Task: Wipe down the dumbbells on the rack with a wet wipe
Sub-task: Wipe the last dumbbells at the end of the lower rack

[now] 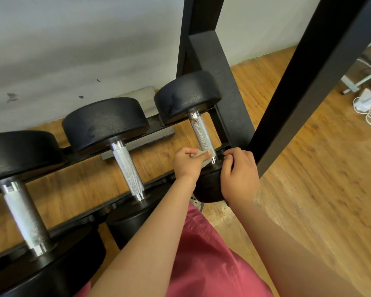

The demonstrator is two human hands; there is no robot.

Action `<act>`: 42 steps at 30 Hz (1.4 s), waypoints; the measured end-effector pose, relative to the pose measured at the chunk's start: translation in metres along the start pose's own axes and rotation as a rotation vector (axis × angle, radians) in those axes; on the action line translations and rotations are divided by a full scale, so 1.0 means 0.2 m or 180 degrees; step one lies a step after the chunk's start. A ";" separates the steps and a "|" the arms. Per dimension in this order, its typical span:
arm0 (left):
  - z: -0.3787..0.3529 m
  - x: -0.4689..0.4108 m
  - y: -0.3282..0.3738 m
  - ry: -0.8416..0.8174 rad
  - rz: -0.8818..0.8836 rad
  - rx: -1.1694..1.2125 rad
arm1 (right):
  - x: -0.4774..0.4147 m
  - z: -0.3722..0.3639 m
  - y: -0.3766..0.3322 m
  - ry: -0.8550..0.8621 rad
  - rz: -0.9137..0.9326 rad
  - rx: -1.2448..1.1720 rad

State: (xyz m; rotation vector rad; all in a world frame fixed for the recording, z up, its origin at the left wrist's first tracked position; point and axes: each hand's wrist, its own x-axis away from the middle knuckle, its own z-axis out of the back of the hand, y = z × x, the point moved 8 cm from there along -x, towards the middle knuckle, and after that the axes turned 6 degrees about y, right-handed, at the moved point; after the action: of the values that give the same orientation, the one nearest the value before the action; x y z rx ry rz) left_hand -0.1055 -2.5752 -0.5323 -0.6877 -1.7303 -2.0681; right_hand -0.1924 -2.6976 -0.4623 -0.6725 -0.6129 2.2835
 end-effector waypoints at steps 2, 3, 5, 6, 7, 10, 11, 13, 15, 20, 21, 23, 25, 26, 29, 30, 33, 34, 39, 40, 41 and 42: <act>-0.01 0.01 -0.01 -0.0108 -0.0013 0.0108 | 0.00 0.00 0.00 0.0011 0.0025 -0.0022; -0.01 0.01 -0.01 -0.0128 -0.0045 0.0138 | 0.00 0.00 -0.01 0.0023 0.0040 -0.0031; 0.00 0.03 -0.01 -0.0103 -0.0090 0.0171 | 0.00 0.00 -0.01 0.0039 0.0061 -0.0033; 0.00 0.03 -0.01 -0.0079 -0.0098 0.0195 | 0.00 0.00 -0.01 0.0036 0.0059 -0.0031; 0.00 0.03 -0.01 -0.0051 -0.0096 0.0212 | 0.00 0.00 -0.01 0.0030 0.0057 -0.0032; 0.00 0.04 -0.01 -0.0002 0.0003 0.0428 | 0.00 0.00 -0.01 0.0012 0.0075 -0.0039; 0.01 0.04 -0.01 0.0012 0.0012 0.0486 | 0.00 0.00 -0.01 0.0006 0.0078 -0.0044; 0.02 0.03 -0.01 0.0065 -0.0032 0.0481 | 0.00 0.00 -0.01 0.0008 0.0074 -0.0043; 0.04 0.03 -0.02 0.0145 -0.0092 0.0497 | 0.00 -0.01 -0.01 0.0029 0.0080 -0.0037; 0.01 0.01 -0.01 0.0262 -0.0026 0.0398 | 0.00 0.00 -0.01 0.0053 0.0105 -0.0038; 0.01 0.01 -0.01 0.0257 -0.0017 0.0363 | 0.00 0.00 -0.01 0.0051 0.0106 -0.0037; -0.01 0.00 -0.01 0.0244 -0.0028 0.0309 | 0.00 -0.01 -0.01 0.0038 0.0103 -0.0034; -0.02 -0.01 0.00 0.0241 -0.0058 0.0180 | -0.01 -0.01 -0.01 0.0037 0.0112 -0.0042; -0.02 -0.01 0.00 0.0244 -0.0083 0.0094 | 0.00 0.00 -0.01 0.0047 0.0121 -0.0051; -0.06 -0.03 0.00 0.0189 -0.0147 -0.0092 | 0.00 0.00 -0.01 0.0062 0.0128 -0.0066; -0.07 -0.04 0.01 0.0160 -0.0156 -0.0146 | 0.00 0.00 -0.01 0.0062 0.0131 -0.0062; -0.07 -0.05 0.02 0.0188 -0.0196 -0.0279 | 0.00 -0.01 -0.01 0.0041 0.0132 -0.0070; -0.07 -0.06 0.02 0.0230 -0.0200 -0.0268 | 0.00 -0.01 -0.01 0.0034 0.0128 -0.0079; -0.03 -0.04 0.02 0.0427 -0.0360 -0.0201 | 0.00 -0.01 -0.01 0.0027 0.0126 -0.0079; -0.02 -0.03 0.03 0.0443 -0.0441 -0.0274 | 0.00 -0.01 -0.01 0.0022 0.0121 -0.0077; -0.02 -0.03 0.04 0.0453 -0.0517 -0.0322 | 0.00 -0.01 -0.01 0.0019 0.0119 -0.0073; -0.02 -0.03 0.05 0.0453 -0.0563 -0.0334 | 0.00 0.00 -0.01 0.0021 0.0121 -0.0065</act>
State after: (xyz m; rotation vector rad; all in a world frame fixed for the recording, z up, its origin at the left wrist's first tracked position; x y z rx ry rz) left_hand -0.0966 -2.5806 -0.5280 -0.4174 -1.6654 -2.2799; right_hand -0.1908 -2.6965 -0.4618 -0.7070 -0.6262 2.3120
